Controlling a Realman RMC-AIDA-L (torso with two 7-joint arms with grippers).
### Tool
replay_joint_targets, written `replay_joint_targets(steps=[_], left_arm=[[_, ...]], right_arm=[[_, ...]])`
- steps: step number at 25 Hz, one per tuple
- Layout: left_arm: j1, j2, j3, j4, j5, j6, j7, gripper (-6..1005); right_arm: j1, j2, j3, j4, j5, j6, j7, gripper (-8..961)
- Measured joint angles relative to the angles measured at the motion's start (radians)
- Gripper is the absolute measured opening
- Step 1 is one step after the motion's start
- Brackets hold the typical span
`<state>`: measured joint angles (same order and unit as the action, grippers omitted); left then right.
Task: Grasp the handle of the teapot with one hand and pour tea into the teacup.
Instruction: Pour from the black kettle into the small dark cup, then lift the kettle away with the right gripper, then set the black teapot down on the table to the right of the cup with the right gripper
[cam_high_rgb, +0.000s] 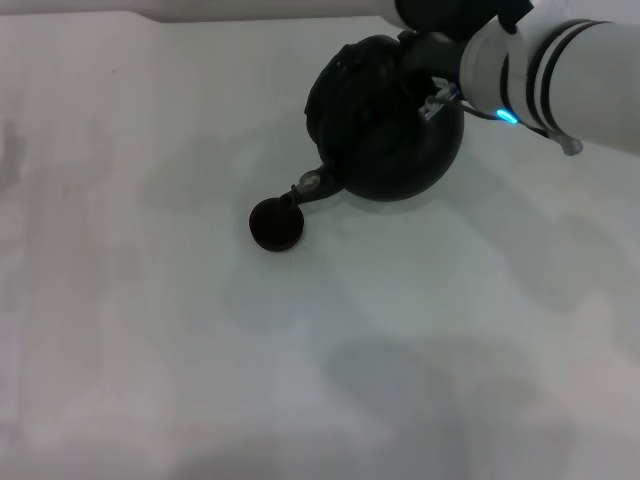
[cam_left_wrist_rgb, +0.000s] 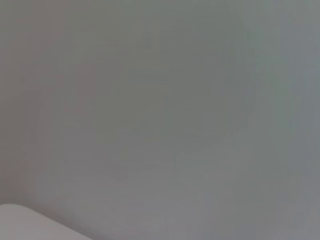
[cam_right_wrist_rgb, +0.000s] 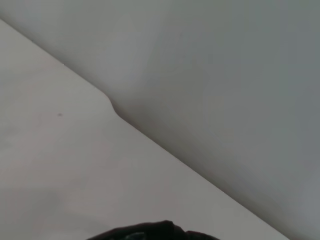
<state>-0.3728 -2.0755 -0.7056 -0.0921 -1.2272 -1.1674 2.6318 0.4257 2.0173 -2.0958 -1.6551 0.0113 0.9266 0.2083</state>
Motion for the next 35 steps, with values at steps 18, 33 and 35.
replay_joint_targets(steps=[18, 33, 35], left_arm=[[0.001, 0.003, -0.004, 0.003, 0.0, -0.005, -0.002, 888], [0.0, 0.004, -0.006, 0.008, -0.007, 0.0, -0.002, 888], [0.0, 0.005, -0.006, 0.009, -0.007, 0.0, -0.002, 888]], right_arm=[[-0.111, -0.006, 0.253, 0.003, 0.209, -0.039, -0.012, 197], [-0.357, -0.006, 0.456, 0.008, 0.64, -0.154, -0.346, 215], [-0.382, -0.005, 0.464, 0.014, 0.675, -0.168, -0.37, 219]])
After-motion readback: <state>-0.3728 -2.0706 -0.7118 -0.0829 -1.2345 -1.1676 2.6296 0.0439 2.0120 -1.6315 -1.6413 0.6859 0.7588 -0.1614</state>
